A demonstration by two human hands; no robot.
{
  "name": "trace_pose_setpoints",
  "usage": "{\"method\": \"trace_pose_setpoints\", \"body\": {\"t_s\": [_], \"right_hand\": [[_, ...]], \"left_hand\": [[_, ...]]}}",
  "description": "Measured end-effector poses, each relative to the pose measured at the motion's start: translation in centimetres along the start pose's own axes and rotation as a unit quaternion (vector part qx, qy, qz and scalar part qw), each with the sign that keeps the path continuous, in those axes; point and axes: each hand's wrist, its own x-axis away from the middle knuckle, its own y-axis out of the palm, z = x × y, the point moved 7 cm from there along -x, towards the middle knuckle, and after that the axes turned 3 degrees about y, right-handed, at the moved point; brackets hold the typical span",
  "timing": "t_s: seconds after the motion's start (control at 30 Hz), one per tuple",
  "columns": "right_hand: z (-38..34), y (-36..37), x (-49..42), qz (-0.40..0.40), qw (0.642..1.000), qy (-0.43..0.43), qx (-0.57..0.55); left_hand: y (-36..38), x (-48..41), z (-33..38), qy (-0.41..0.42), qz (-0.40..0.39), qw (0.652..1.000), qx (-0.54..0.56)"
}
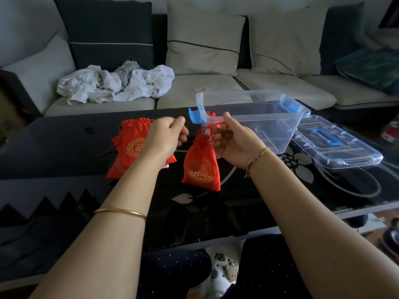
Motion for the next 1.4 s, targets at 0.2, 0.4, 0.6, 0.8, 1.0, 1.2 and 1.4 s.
{"method": "trace_pose_setpoints", "body": {"t_s": [0.2, 0.4, 0.6, 0.8, 1.0, 1.2, 1.4], "right_hand": [[0.2, 0.1, -0.1, -0.015, 1.0, 0.004, 0.008], [0.0, 0.3, -0.2, -0.021, 0.999, -0.003, 0.032], [-0.5, 0.8, 0.0, -0.057, 0.995, -0.009, 0.078], [-0.9, 1.1, 0.3, -0.086, 0.992, -0.022, 0.092], [-1.3, 0.0, -0.1, -0.044, 0.998, -0.025, 0.04], [-1.0, -1.5, -0.3, -0.005, 1.0, 0.005, -0.027], [-0.2, -2.0, -0.4, 0.039, 0.995, 0.05, -0.075]], "left_hand": [[0.8, -0.1, -0.1, -0.023, -0.035, 0.999, -0.001], [2.4, 0.1, -0.6, 0.008, -0.1, 0.991, -0.091], [4.2, 0.2, -0.9, 0.039, -0.137, 0.987, -0.08], [4.8, -0.5, -0.1, 0.118, -0.116, 0.979, -0.116], [3.5, -0.8, -0.9, 0.075, -0.064, 0.995, -0.027], [1.3, -0.9, -1.1, 0.051, -0.041, 0.997, -0.038], [0.3, -0.3, -3.0, -0.205, 0.031, 0.963, 0.171]]}}
